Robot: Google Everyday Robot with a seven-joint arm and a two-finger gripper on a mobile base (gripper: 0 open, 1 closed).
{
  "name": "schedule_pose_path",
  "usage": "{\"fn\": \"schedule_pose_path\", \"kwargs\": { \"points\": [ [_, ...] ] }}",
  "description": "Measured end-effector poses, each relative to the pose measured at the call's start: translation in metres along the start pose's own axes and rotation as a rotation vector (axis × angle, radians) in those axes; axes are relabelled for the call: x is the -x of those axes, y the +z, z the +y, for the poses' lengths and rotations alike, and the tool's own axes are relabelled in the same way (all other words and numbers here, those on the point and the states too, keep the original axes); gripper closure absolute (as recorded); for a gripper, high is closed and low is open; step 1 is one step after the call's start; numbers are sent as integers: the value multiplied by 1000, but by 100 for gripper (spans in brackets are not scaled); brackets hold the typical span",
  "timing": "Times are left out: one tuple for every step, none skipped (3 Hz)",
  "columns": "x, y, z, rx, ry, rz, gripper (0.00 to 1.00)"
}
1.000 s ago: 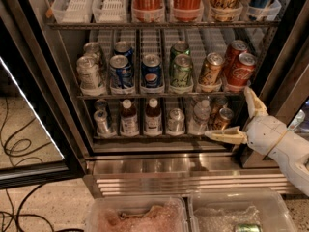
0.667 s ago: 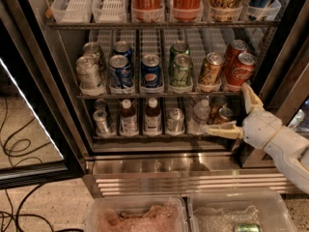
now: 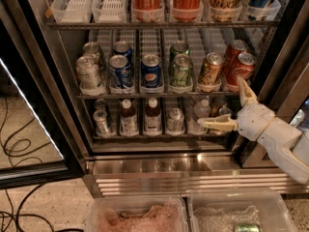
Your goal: Pick orange can from middle shelf of fridge
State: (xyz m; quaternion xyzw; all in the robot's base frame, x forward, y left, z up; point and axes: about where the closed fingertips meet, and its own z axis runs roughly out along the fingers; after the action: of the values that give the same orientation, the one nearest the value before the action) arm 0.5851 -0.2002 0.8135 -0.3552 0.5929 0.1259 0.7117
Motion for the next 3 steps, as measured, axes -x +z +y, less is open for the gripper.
{"fn": "schedule_pose_path", "kwargs": {
  "points": [
    [3,10,-7,28,-18,-17,0],
    [4,14,-9,39,-23,-23,0],
    [4,15,-9,39,-23,-23,0]
  ]
}}
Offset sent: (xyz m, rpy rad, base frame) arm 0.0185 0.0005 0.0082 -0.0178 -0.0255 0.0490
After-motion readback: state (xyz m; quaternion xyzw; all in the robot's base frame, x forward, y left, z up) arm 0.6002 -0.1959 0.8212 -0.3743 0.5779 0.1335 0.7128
